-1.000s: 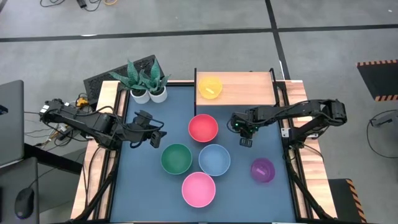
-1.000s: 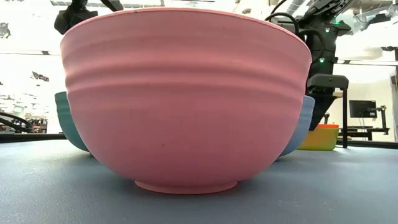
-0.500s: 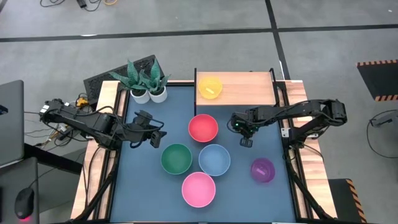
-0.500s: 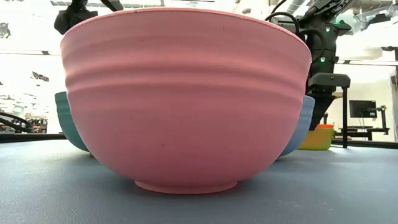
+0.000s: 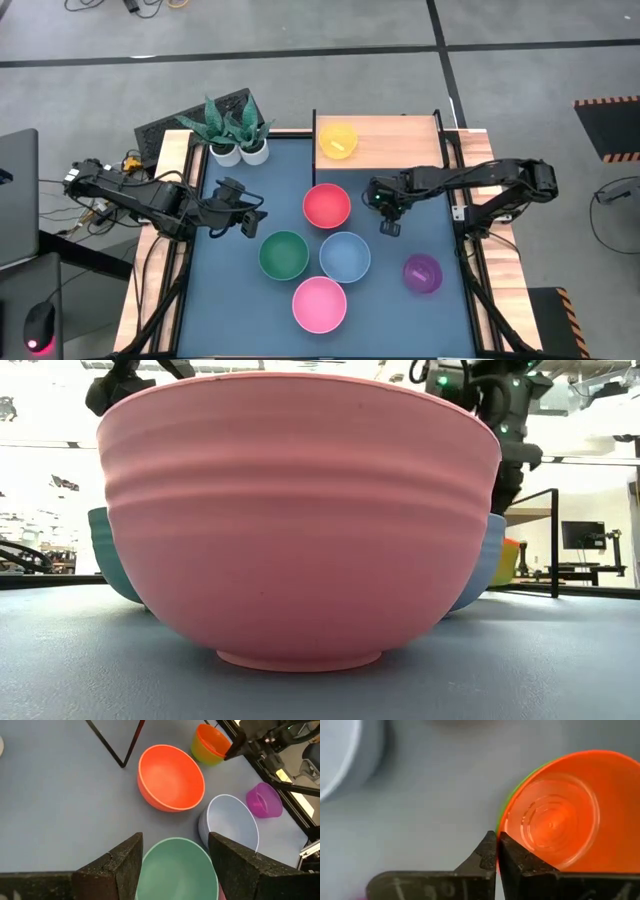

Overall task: Place and stack bowls onto a shelf
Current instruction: Stack the orange transparent bowl on top of the yellow transparent bowl on the shelf

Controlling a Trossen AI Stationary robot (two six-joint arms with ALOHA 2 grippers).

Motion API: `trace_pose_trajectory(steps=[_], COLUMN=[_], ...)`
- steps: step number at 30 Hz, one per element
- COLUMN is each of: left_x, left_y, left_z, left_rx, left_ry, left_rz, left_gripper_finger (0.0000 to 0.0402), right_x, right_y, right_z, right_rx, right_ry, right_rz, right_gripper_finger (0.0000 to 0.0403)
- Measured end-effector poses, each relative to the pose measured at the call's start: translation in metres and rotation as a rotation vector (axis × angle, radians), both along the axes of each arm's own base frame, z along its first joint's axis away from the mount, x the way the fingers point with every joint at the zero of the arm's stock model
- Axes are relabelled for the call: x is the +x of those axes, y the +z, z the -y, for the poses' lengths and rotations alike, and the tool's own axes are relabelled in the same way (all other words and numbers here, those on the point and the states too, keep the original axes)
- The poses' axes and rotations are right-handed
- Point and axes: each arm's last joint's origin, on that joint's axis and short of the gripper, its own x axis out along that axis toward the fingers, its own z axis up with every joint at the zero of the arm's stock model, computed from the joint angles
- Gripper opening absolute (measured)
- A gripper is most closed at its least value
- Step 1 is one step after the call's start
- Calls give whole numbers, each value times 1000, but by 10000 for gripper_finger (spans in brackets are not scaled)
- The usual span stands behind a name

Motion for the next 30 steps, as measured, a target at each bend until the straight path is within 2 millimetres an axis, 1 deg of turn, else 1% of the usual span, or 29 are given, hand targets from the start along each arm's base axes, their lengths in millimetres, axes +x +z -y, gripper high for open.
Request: trace_pose_trajectory(steps=[2,4,6,8,9,11,13,14,17,20,22,30], left_x=[0,0,0,0,0,0,0,0,0,0,0,0], left_y=[0,0,0,0,0,0,0,0,0,0,0,0], left_z=[0,0,0,0,0,0,0,0,0,0,0,0], left_rx=[0,0,0,0,0,0,1,3,7,8,8,8], left_ry=[0,0,0,0,0,0,-1,-2,-6,-6,-6,-7], left_rz=[0,0,0,0,0,-1,-1,-2,-4,-5,-5,-5], left_gripper_finger=[209,209,209,209,209,209,209,209,209,209,209,209], right_x=[3,6,6,4,3,1,1,0,-2,0,0,13], right_y=[5,10,12,15,15,14,14,14,13,14,13,1], right_z=[-2,-6,-11,-16,-18,-20,-22,-23,-24,-26,-26,-25], right_rx=[54,60,65,90,69,49,133,143,102,131,135,109], right_ry=[2,10,12,61,55,18,40,39,-19,11,13,35], right_rz=[24,41,29,5,-11,-36,-35,-39,-70,-50,-59,-44], right_gripper_finger=[24,19,19,19,19,19,19,19,19,25,21,22])
